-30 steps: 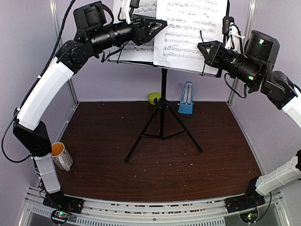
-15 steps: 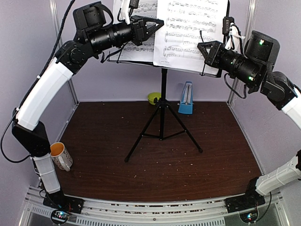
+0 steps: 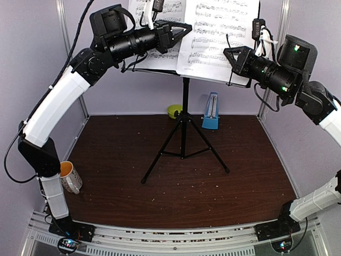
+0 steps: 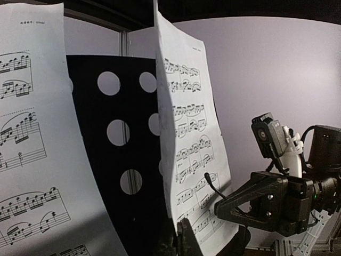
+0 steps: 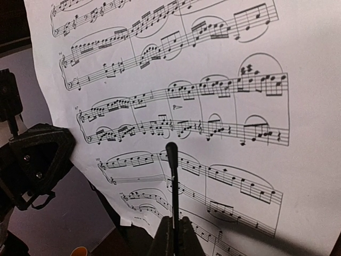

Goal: Set up the instrument practice props

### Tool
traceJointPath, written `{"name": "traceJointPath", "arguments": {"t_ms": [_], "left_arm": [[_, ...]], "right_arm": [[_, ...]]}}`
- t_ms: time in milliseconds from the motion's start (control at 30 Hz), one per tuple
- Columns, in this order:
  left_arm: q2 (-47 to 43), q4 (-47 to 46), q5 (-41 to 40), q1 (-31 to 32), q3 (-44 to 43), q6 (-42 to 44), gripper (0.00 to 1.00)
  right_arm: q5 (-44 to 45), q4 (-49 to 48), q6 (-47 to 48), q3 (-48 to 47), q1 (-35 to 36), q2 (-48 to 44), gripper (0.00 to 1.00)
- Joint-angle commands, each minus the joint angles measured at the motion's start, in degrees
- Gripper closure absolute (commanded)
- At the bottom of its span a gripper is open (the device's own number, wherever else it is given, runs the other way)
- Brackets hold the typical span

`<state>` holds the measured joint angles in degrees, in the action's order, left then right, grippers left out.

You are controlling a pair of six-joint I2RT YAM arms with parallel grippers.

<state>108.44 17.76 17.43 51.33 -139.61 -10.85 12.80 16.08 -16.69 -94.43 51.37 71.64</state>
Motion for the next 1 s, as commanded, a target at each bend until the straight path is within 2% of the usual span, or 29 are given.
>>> {"name": "traceJointPath", "arguments": {"t_ms": [0,533,767,833,967], "left_arm": [[1.3,-3.6,1.1,0.3,-0.5,-1.0,0.99],[3.6,-8.1,2.2,0.2,-1.9,-6.3,1.0],[3.0,-4.8,1.2,0.3,-2.6,-3.7,1.0],[2.6,-4.1,0.3,0.3,-2.6,-3.2,0.92],[1.9,-3.3,-0.7,0.3,-2.5,-2.2,0.78]], "right_arm": [[-2.1,-1.6,0.9,0.4,-0.1,-0.9,1.0],[-2.2,-2.3,1.7,1.1,-0.1,-1.3,1.0],[-1.7,-2.4,1.2,1.5,-0.1,-1.5,1.0],[-1.5,-2.3,1.0,1.7,-0.1,-1.6,1.0],[-1.3,-2.2,0.4,1.8,-0.1,-1.6,0.88]]}}
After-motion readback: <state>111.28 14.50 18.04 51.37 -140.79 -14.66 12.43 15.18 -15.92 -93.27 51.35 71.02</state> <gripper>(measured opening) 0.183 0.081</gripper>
